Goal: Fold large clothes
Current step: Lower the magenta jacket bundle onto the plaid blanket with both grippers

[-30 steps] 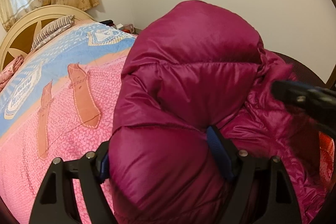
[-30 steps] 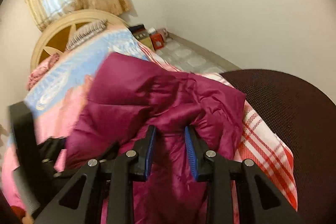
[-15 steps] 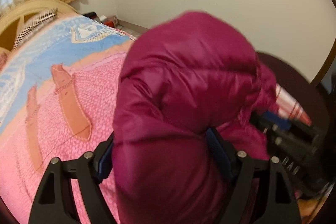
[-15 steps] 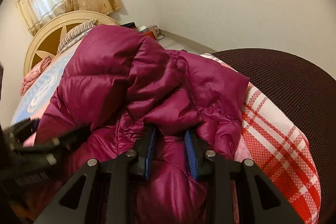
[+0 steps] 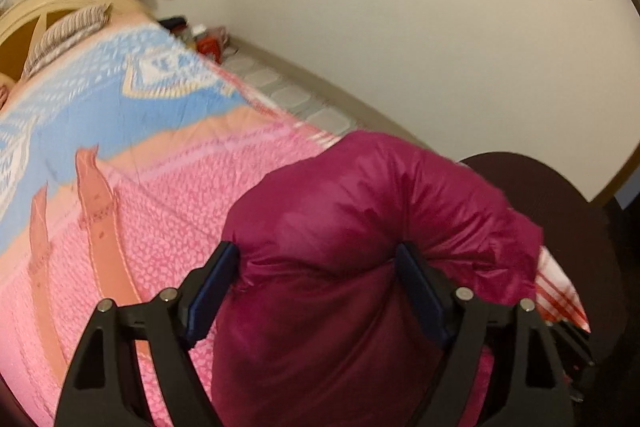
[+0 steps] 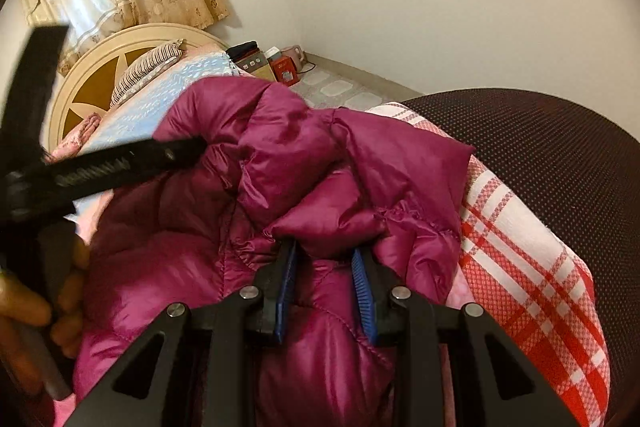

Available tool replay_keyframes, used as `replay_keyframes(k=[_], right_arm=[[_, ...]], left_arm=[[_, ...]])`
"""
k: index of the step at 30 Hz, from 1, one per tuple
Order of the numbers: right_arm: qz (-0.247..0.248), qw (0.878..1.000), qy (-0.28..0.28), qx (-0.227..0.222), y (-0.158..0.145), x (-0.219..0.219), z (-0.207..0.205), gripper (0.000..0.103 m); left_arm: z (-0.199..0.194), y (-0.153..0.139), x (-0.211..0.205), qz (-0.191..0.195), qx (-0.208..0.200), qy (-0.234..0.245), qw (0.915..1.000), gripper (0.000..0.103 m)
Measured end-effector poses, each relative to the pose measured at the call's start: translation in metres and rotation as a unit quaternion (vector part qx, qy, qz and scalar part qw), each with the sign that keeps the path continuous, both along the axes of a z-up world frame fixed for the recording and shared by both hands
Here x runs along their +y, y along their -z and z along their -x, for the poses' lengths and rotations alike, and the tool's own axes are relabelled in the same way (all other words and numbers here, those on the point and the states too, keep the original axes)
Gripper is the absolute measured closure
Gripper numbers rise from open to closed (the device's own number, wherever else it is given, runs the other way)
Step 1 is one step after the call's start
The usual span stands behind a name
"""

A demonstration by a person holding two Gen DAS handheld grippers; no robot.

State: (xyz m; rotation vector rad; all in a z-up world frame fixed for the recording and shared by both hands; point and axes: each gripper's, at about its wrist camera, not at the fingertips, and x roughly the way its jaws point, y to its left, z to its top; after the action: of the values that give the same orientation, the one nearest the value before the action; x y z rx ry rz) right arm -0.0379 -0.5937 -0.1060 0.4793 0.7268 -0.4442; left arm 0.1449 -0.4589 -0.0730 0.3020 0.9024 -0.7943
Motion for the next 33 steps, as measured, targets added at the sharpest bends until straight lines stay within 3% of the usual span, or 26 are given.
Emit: replay_keyframes(k=[6,9,12,17,24,29,33], right_arm=[[-0.003,1.000,-0.006,0.014,-0.010,-0.003,-0.002,0.074],[0.000,1.000,0.005,0.000,-0.024,-0.005,0.001,0.074],[0.010,1.000,0.007,-0.013,-0.039,-0.009,-0.003,0.074],[0.016,0.999,0.003,0.031,-0.014,-0.013,-0.027,0.074],[0.000,1.000,0.012,0.002,0.004,-0.019,-0.028,0.073],[0.030,0.999,0.015,0.014,0.005,-0.011,-0.031,0.073],[0.033,0.999,0.015,0.015,0.003,-0.009,-0.030,0.073]], left_arm=[[0.005,0.016,-0.008,-0.021,-0.022,-0.011,0.9995,0.010],[0.015,0.015,-0.012,-0.038,-0.055,-0.011,0.9977,0.010],[0.014,0.015,-0.009,-0.034,-0.050,-0.012,0.9981,0.010],[0.014,0.016,-0.011,-0.039,-0.053,-0.014,0.9977,0.010],[0.010,0.020,-0.013,-0.039,-0.049,-0.018,0.9979,0.009],[0.009,0.019,-0.013,-0.039,-0.045,-0.017,0.9981,0.010],[0.008,0.014,0.001,-0.022,-0.014,0.001,0.9997,0.012]])
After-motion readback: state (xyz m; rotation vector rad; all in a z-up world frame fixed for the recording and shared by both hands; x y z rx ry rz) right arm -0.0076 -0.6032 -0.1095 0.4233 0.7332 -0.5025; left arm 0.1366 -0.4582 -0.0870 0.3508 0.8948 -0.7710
